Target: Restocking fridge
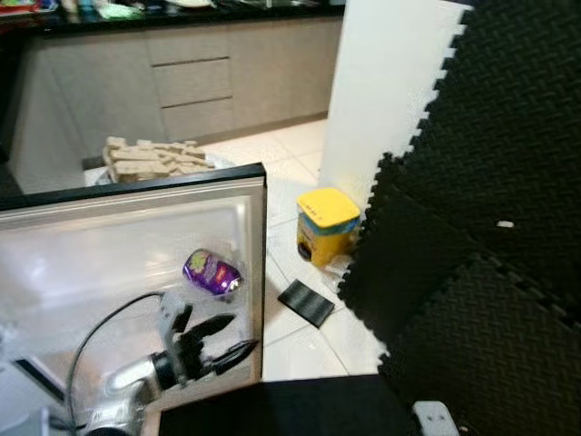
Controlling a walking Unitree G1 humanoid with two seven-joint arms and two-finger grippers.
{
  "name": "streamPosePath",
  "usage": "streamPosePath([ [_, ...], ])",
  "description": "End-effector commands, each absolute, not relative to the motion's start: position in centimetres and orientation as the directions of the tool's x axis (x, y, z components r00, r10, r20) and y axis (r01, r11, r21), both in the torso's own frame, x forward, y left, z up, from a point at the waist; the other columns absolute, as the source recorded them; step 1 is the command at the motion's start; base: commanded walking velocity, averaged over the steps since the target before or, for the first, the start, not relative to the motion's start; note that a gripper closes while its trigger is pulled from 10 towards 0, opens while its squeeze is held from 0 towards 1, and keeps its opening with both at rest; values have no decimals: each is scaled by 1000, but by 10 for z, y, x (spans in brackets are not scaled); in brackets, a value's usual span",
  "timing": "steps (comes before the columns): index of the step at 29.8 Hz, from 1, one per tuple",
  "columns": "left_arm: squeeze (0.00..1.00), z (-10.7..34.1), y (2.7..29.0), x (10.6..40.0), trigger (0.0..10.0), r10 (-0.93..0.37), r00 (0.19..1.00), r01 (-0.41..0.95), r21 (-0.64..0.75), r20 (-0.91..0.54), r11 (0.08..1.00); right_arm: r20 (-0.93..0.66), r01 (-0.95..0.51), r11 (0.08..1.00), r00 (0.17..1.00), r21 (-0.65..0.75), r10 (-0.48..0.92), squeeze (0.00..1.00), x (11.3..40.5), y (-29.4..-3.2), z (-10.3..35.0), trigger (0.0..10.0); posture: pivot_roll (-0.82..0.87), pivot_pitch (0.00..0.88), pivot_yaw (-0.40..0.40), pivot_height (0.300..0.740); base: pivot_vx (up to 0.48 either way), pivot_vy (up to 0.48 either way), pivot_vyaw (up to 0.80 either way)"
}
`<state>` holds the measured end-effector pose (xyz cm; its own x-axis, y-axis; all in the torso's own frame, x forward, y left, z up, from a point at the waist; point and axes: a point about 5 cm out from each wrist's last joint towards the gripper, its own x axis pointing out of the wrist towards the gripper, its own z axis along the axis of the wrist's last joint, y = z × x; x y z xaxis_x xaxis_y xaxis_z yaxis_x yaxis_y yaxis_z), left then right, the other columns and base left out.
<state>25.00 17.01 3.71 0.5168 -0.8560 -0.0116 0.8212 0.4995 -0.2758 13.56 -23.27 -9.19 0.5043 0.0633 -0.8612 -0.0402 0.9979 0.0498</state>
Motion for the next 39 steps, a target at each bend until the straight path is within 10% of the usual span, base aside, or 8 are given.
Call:
streamPosePath([
  [1,0,28,178,242,10000,-836,547,791,-294,-51,536,-853,-67,996,515,61,87,0,139,-224,-92,10000,-57,0,10,740,0,0,0],
  [39,0,49,195,249,10000,-820,572,798,-235,4,556,-859,-120,991,500,58,111,0,135,-221,-94,10000,-55,0,8,740,0,0,-126],
])
